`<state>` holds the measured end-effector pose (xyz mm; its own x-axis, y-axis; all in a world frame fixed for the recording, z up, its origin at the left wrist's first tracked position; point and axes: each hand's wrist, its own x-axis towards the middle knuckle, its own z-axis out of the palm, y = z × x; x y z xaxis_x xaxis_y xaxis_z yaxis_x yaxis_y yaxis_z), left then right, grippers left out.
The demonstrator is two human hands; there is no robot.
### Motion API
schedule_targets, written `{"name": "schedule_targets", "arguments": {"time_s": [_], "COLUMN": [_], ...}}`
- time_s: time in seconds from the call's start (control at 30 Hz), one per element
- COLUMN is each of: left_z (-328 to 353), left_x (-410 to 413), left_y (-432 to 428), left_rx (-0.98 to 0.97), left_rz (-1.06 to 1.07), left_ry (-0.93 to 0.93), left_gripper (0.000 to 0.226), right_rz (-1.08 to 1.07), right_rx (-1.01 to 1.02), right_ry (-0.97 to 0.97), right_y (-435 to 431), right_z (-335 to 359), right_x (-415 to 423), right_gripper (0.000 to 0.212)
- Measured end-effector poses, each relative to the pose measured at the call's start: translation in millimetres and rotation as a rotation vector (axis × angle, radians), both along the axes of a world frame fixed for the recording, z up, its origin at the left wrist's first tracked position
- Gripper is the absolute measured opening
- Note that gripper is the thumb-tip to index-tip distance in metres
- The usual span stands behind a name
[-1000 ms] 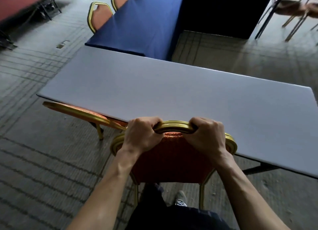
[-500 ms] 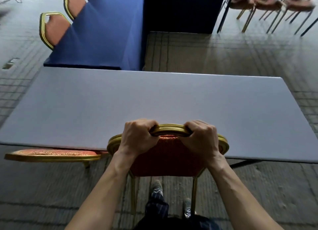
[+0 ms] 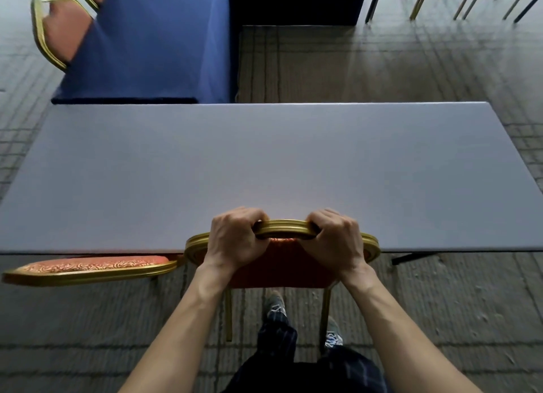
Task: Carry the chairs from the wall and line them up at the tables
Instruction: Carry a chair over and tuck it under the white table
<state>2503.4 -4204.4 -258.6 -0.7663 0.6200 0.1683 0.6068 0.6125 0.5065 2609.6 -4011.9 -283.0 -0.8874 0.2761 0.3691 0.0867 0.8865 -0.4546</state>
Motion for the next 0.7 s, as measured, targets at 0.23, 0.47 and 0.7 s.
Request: {"name": "schedule_targets", "arguments": {"time_s": [0.23,0.47,0.7], "left_z": [-4,-6,-17], "left_x": [15,52,116], "left_y": [0,-8,-45], "left_rx": [-0.081,-0.271,-0.386], "left_rz": [0.05,0.073,0.082], "left_ry": [-0.025,-0.107,-0.148], "left_gripper": [0.02,0.023,0.046], "right_rz": [-0.047,-0.009,0.025], "right_rx": [0.046,0.067,0.049], "right_ry": [-0.044,-0.051,-0.079], "right_y": [-3,-15,-52], "right_z": [-6,-15,-35], "right_x": [15,51,115], "right_gripper": [0.022,0.029,0.036]}}
